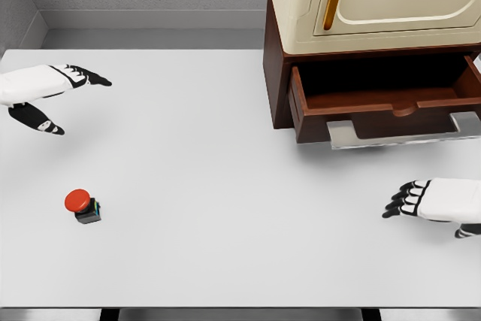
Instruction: Put the switch into the drawer with left arm, and close the drawer with right arm
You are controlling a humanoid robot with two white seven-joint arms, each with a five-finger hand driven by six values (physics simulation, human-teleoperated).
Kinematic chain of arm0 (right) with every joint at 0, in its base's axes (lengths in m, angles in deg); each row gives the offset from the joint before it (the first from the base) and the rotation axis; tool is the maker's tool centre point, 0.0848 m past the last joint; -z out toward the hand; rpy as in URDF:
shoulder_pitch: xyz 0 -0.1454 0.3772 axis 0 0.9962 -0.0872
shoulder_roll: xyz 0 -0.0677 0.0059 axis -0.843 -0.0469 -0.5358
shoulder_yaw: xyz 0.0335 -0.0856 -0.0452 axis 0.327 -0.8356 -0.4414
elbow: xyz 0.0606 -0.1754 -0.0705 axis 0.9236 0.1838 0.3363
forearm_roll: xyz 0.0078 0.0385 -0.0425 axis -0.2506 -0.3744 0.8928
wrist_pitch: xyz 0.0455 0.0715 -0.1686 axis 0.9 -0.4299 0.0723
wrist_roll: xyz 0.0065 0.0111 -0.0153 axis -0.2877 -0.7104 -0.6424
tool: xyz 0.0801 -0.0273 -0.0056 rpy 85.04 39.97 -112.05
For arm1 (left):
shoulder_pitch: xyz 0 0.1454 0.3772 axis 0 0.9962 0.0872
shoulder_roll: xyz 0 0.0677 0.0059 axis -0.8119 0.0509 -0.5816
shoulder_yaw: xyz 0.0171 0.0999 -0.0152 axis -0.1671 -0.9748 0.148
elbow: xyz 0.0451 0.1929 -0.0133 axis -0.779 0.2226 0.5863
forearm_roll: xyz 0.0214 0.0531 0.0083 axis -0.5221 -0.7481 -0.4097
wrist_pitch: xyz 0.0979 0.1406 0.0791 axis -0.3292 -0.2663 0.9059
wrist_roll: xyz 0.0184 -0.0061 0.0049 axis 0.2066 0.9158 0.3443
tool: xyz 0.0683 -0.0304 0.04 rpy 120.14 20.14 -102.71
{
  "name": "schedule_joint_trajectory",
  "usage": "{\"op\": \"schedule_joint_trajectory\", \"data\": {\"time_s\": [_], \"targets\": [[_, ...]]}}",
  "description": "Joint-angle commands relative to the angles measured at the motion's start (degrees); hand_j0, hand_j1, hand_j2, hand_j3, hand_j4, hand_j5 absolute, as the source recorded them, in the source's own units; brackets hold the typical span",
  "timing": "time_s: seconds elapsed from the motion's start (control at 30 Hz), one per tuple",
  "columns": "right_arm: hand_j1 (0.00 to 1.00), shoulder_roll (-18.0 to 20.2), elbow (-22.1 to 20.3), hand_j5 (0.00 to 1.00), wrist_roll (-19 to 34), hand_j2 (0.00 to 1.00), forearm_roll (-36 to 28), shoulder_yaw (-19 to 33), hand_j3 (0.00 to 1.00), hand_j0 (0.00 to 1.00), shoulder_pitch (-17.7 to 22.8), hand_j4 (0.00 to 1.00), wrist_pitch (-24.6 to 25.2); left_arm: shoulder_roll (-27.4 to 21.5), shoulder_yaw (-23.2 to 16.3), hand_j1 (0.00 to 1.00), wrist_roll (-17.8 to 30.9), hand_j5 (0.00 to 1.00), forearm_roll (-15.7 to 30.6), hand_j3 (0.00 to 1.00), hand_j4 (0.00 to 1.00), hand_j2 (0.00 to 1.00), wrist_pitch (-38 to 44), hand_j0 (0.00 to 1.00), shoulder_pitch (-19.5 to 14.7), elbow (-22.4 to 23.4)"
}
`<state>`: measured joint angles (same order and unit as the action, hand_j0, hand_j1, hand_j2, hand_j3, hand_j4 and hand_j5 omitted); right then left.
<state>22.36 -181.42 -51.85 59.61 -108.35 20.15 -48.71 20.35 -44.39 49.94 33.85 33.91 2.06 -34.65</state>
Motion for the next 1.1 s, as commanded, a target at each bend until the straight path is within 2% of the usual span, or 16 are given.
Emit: {"op": "schedule_joint_trajectory", "data": {"time_s": [0.0, 0.07, 0.1, 0.23, 0.3, 0.33, 0.43, 0.5, 0.57, 0.67, 0.8, 0.97, 1.07], "targets": [[1.0, -0.2, -0.1, 1.0, -0.1, 1.0, -0.3, 0.0, 1.0, 1.0, 0.0, 1.0, 0.1, -0.1, 0.0, 1.0, 0.0, 1.0, 0.4, 1.0, 1.0, 1.0, 0.2, 1.0, 0.0, 0.0], [1.0, -0.2, 0.0, 1.0, -0.1, 1.0, -0.3, 0.0, 1.0, 1.0, -0.4, 1.0, 0.1, -0.2, 0.0, 1.0, 0.0, 1.0, 0.4, 1.0, 1.0, 1.0, 0.2, 1.0, -0.1, -0.6], [1.0, -0.2, 0.0, 1.0, -0.1, 1.0, -0.3, 0.0, 1.0, 1.0, -0.4, 1.0, 0.1, -0.9, 0.0, 1.0, 0.0, 1.0, 0.4, 1.0, 1.0, 1.0, 0.2, 1.0, -0.1, -2.6], [1.0, -0.1, 0.0, 1.0, -0.1, 1.0, -0.5, 0.0, 1.0, 1.0, -0.3, 1.0, 0.1, -9.9, -4.4, 1.0, 0.0, 1.0, 0.3, 1.0, 1.0, 1.0, 0.2, 1.0, -0.1, -12.6], [1.0, 0.7, 0.0, 1.0, -0.1, 1.0, -0.5, 0.1, 1.0, 1.0, 0.0, 1.0, 0.1, -13.6, -7.8, 1.0, 0.0, 1.0, -1.9, 1.0, 1.0, 1.0, 0.2, 1.0, -0.2, -15.1], [1.0, 0.8, 0.0, 1.0, -0.1, 1.0, -0.5, 0.2, 1.0, 1.0, 0.0, 1.0, 0.1, -15.2, -7.8, 1.0, 0.0, 1.0, -1.9, 1.0, 1.0, 1.0, 0.2, 1.0, 0.0, -16.7], [1.0, 2.1, 0.1, 1.0, -0.1, 1.0, -0.5, 0.5, 1.0, 1.0, 0.1, 1.0, 0.1, -16.2, -8.9, 1.0, 0.0, 1.0, -1.6, 1.0, 1.0, 1.0, 0.2, 1.0, 0.4, -17.4], [1.0, 2.9, 0.1, 1.0, -0.2, 1.0, -0.5, 0.7, 1.0, 1.0, 0.0, 1.0, 0.1, -16.3, -11.9, 1.0, 0.0, 1.0, -1.7, 1.0, 1.0, 1.0, 0.2, 1.0, 0.5, -18.4], [1.0, 3.6, 0.2, 1.0, -0.2, 1.0, -0.5, 0.7, 1.0, 1.0, 0.0, 1.0, 0.1, -16.4, -15.1, 1.0, 0.0, 1.0, -1.7, 1.0, 1.0, 1.0, 0.2, 1.0, 0.6, -21.3], [1.0, 6.6, 0.9, 1.0, -0.7, 1.0, -0.6, 0.9, 1.0, 1.0, 0.3, 1.0, 0.1, -17.1, -18.1, 1.0, 0.0, 1.0, -1.6, 1.0, 1.0, 1.0, 0.2, 1.0, 0.8, -21.7], [1.0, 8.4, 2.4, 1.0, -0.7, 1.0, -0.7, 2.1, 1.0, 1.0, 1.1, 1.0, 0.1, -17.2, -19.9, 1.0, 0.0, 1.0, -1.9, 1.0, 1.0, 1.0, 0.2, 1.0, 1.2, -21.7], [1.0, 10.2, 10.0, 1.0, -0.9, 1.0, -2.2, 2.2, 1.0, 1.0, 1.5, 1.0, 0.1, -18.3, -20.0, 1.0, 0.0, 1.0, -1.9, 1.0, 1.0, 1.0, 0.2, 1.0, 1.2, -21.8], [1.0, 10.3, 16.2, 1.0, -0.9, 1.0, -2.3, 2.2, 1.0, 1.0, 1.5, 1.0, 0.1, -18.0, -20.3, 0.92, 0.0, 0.92, -2.0, 0.92, 0.92, 0.92, 0.2, 0.92, 1.2, -21.8]]}}
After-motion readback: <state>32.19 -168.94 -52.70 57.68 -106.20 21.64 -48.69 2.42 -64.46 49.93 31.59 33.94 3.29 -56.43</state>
